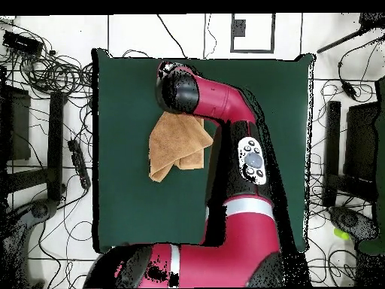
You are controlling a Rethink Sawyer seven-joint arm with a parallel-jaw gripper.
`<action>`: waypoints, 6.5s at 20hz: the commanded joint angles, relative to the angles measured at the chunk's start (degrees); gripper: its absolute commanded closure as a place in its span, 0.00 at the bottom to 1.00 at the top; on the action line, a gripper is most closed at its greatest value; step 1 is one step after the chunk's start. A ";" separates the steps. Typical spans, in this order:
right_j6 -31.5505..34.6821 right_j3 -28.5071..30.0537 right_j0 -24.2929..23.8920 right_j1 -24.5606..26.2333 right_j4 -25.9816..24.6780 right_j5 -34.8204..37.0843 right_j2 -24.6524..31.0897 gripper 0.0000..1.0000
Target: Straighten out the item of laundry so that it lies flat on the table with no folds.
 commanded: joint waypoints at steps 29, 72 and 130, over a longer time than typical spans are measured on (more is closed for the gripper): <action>-0.29 13.66 -0.60 -5.96 -14.02 1.00 5.72 0.00; 8.85 14.80 0.04 -2.43 -20.92 -5.62 5.80 0.00; 5.88 15.91 1.94 0.71 -20.01 -16.68 1.13 0.00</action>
